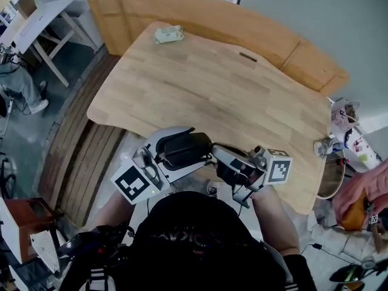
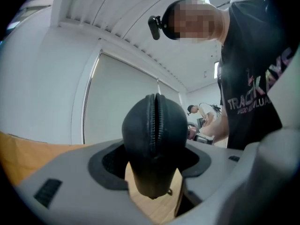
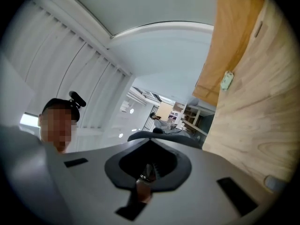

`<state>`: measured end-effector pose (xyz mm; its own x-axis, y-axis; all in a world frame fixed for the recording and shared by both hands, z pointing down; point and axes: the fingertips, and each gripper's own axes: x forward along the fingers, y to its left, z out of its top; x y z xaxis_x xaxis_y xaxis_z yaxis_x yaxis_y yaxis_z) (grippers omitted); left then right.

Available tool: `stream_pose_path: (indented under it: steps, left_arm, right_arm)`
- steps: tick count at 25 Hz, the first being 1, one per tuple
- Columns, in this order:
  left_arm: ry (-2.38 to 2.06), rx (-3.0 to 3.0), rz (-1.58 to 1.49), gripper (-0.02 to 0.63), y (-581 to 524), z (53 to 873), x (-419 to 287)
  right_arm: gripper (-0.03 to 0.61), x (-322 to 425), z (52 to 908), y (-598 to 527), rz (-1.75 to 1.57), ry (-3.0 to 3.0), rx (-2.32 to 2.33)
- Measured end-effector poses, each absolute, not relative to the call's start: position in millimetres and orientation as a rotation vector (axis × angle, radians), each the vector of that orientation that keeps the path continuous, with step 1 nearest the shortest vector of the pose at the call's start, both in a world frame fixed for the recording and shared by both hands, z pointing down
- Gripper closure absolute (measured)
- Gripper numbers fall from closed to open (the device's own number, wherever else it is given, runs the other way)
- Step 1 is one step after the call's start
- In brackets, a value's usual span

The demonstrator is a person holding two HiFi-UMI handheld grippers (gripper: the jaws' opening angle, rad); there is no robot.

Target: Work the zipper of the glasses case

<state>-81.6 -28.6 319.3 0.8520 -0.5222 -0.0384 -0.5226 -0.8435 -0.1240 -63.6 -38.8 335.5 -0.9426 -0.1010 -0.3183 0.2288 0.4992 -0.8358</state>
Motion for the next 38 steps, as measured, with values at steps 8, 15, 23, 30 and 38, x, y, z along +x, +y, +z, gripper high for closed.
stream_pose_path:
  steps: [8,15,23,30,38]
  left_arm:
    - [0.779,-2.690,-0.453,0.331,-35.0,356.1,-72.3]
    - [0.812,-2.578,-0.661,0.333,-44.7,379.0,-71.2]
    - [0.842,-2.383,-0.986,0.333,-62.2,410.1,-82.6]
    - [0.885,-2.256,-1.152,0.334,-69.3,428.1,-95.9]
    - [0.838,-2.124,-1.350,0.334,-67.6,450.1,-102.0]
  right_arm:
    - [0.561,-58.1,350.8,-40.4,-1.282,2.661,-0.079]
    - [0.561,-63.5,352.5,-35.4,-1.193,2.774,-0.126]
    - [0.561,-78.7,350.8,-26.4,-0.888,3.075,-0.267]
    - [0.561,-98.0,359.5,-14.4,-0.621,3.288,-0.368]
    - [0.561,-116.9,376.7,0.8,-0.339,3.493,-0.360]
